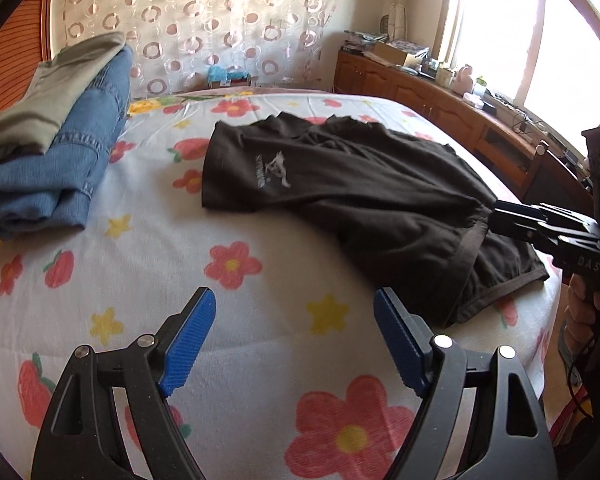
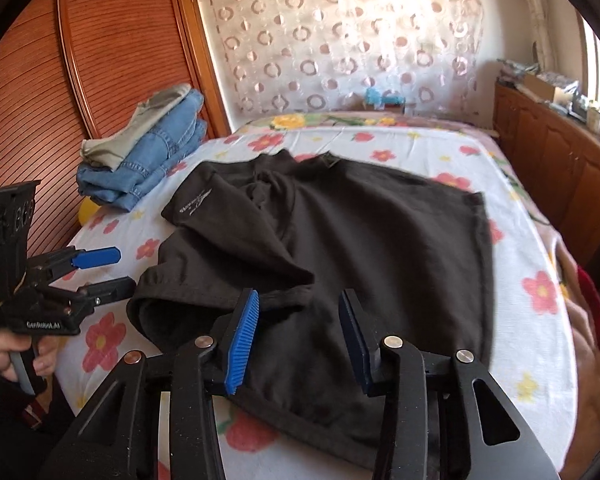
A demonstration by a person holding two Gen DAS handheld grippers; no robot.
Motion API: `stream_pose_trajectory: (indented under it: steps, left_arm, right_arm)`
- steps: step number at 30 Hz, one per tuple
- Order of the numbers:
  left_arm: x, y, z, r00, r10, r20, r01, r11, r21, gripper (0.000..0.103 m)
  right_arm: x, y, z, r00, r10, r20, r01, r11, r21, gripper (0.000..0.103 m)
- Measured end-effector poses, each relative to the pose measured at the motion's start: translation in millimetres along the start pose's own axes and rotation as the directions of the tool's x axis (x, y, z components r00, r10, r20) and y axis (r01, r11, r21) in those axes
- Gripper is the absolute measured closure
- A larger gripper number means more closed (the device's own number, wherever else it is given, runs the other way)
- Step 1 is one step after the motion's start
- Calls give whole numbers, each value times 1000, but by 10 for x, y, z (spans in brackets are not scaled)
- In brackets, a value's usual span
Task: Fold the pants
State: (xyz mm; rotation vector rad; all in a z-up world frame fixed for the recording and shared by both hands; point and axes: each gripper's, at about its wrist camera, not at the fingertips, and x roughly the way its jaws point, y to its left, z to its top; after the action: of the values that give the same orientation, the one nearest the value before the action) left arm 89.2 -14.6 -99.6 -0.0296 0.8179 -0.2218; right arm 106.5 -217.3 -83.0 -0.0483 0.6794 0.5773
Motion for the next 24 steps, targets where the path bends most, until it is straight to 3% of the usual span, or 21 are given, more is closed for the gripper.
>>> stream_pose_trajectory:
  steps: [5, 10, 18, 24]
  left_arm:
    - [21, 27, -58, 1000, 6, -11, -6, 1000, -3, 21]
    - [20, 15, -69, 1000, 13, -10, -13, 1000, 6, 21]
    - [73, -80, -64, 997, 65, -32, -62, 995, 82, 18]
    - [39, -4, -14, 999, 26, -28, -26, 999, 29, 18]
  right_arm:
    - [150, -56, 43, 997, 52, -52, -50, 998, 50, 71]
    - [140, -44, 115, 994, 94, -52, -92, 995, 42, 95]
    - [-175, 72, 149, 996, 76, 49, -75, 997, -23, 98]
    - [-496, 107, 96, 991, 48, 126, -42, 998, -52, 98]
